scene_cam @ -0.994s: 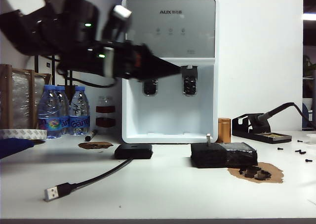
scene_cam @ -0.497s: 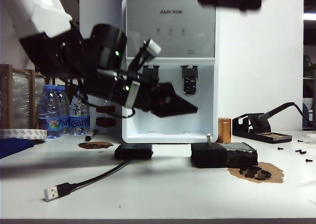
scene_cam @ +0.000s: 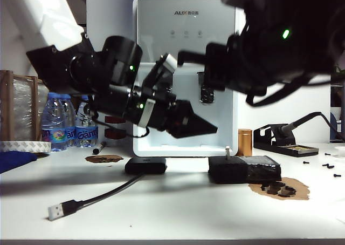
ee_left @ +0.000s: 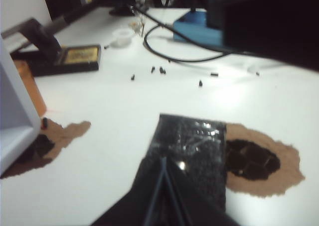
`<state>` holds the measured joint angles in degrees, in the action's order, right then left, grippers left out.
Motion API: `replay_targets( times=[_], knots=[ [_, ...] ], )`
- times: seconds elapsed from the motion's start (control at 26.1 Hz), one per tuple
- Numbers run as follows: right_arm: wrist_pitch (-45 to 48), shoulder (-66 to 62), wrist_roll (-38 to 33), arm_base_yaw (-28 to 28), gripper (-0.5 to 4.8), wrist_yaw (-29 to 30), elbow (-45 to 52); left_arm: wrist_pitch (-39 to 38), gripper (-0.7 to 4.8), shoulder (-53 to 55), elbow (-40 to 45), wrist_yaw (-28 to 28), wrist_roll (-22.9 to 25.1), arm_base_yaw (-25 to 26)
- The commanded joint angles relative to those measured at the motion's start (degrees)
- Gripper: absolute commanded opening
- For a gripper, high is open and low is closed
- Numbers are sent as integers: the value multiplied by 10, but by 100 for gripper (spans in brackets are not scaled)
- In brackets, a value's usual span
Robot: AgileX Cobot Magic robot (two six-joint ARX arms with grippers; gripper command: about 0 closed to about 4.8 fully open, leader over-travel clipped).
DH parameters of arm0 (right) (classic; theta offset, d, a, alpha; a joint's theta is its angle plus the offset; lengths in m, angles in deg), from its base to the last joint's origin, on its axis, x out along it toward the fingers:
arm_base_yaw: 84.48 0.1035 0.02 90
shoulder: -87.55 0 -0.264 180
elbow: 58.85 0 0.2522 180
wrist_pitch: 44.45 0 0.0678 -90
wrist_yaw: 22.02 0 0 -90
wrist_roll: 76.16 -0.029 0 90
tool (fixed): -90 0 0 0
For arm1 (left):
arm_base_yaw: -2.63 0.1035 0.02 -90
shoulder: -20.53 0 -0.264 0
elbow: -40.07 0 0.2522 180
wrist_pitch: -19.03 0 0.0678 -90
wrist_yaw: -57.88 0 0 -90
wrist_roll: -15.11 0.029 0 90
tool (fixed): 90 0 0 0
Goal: Take the USB flash drive out of the black sponge and insert it into the slot on top of the black USB adpator box.
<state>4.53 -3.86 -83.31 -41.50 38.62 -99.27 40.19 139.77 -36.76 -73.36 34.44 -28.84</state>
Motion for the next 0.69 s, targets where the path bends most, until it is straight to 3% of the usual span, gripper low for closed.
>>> replay_targets(
  times=[0.04,0.69],
  knots=[
    [38,-29,-8,-6,111,0,-1,2,-4,10,-2,-3,24,0],
    [83,-181,-87,-21,111,-12,-1,-34,-4,29,-2,-3,30,2]
  ],
)
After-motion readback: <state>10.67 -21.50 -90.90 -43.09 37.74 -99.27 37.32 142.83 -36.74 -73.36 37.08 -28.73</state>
